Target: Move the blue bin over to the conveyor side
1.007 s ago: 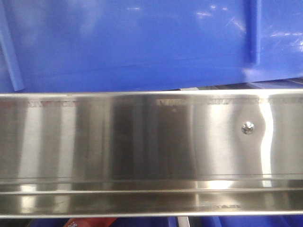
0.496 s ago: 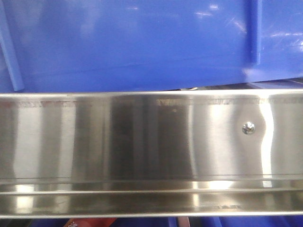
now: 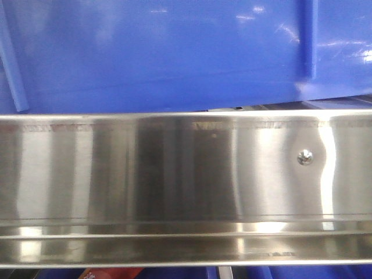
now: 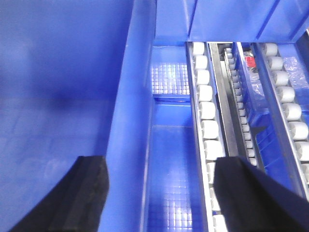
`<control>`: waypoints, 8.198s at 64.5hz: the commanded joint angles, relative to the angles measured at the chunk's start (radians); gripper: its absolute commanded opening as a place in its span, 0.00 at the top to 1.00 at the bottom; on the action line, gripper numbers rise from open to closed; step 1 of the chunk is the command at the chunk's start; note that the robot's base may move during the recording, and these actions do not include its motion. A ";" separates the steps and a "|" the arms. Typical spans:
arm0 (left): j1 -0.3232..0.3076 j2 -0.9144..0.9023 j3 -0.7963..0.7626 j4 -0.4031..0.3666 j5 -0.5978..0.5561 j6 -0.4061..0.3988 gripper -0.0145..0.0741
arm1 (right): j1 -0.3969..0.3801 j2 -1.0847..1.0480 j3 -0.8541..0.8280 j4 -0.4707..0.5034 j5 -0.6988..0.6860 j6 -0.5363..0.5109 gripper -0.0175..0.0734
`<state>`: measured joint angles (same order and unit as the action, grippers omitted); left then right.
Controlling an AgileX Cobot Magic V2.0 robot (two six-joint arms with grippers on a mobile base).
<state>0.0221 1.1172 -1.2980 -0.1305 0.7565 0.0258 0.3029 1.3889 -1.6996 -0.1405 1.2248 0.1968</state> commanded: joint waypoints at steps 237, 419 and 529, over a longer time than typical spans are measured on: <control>-0.006 0.003 -0.010 -0.028 0.066 -0.008 0.82 | 0.058 0.077 0.021 -0.032 -0.004 -0.004 0.86; -0.006 0.330 -0.221 -0.052 0.274 -0.037 0.86 | 0.058 0.077 -0.049 -0.032 -0.004 -0.004 0.89; -0.192 -0.055 -0.282 0.188 0.465 -0.317 0.86 | -0.059 -0.403 0.261 0.088 -0.094 -0.071 0.90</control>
<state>-0.1676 1.0901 -1.5649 0.0314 1.2882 -0.2913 0.2483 1.0223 -1.4265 0.0055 1.2003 0.1396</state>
